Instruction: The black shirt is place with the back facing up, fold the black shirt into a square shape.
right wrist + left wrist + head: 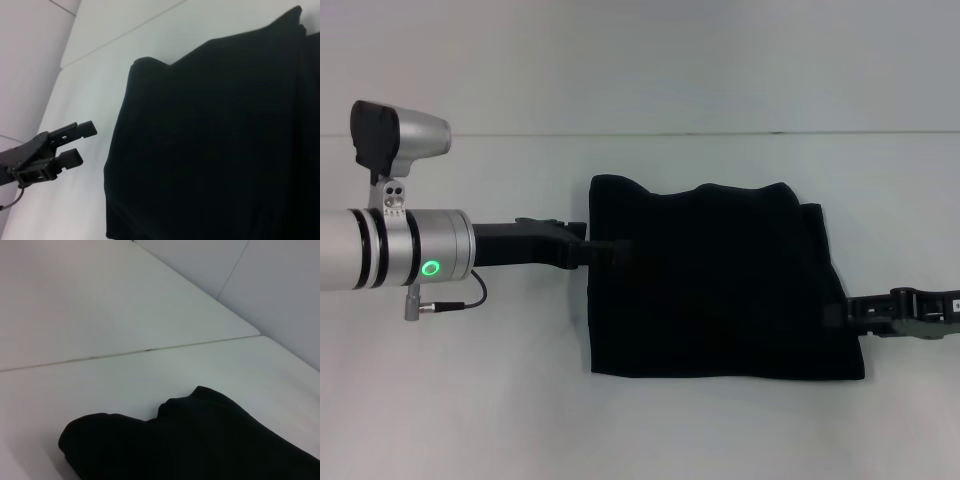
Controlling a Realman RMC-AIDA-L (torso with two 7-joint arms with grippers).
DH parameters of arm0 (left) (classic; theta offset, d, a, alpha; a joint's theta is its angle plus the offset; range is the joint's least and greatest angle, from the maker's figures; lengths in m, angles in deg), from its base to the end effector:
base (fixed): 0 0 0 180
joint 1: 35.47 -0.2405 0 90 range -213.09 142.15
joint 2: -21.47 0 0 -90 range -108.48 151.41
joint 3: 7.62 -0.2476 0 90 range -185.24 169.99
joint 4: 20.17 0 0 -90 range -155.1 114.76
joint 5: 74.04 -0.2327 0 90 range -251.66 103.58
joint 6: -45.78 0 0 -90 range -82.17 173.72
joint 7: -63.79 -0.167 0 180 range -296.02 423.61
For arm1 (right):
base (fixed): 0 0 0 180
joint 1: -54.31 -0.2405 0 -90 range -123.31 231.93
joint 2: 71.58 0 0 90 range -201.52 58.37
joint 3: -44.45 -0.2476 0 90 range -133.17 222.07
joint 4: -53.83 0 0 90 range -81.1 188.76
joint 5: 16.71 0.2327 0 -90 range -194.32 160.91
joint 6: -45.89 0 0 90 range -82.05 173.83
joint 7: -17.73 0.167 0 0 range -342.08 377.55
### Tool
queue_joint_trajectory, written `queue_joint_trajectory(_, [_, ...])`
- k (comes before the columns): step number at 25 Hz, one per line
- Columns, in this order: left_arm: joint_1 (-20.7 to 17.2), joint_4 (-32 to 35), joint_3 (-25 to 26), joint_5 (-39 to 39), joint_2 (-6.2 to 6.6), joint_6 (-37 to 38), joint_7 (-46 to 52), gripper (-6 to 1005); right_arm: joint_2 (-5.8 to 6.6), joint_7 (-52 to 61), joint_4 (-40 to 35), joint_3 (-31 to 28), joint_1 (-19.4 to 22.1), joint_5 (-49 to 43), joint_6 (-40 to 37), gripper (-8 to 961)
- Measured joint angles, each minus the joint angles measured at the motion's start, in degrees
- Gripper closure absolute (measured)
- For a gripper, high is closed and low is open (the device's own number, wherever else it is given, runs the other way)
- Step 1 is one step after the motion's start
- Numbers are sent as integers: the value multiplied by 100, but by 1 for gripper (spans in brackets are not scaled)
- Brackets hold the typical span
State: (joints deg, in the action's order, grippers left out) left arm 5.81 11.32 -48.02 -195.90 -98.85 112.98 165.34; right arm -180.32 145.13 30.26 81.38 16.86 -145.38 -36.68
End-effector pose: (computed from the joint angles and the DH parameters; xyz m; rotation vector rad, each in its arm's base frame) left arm -0.2429 0.4200 -0.0505 -2.5142 -1.0753 -0.4989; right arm 0.3087 0.3718 0.0044 -2.3238 1.8507 0.4326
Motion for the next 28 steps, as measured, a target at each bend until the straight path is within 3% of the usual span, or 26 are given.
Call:
queue_joint_trajectory(5, [3,3,-3,-4,0,-27,-9,94,38,38,1,-18,48,0,-16,317])
queue_joint_trajectory(16, [12,8,3,-4,0,-59,-13,94,9,73,0,20,3,-3,14,325])
queue_joint_trajectory(19, [20,7,2,-4,0,-86,-13,94,17,75,-13,23,29,-5,73,519])
queue_joint_trajectory(28, [45,7,-3,-4,0,-121,-13,94,-6,37,-6,31,49,-9,133,858])
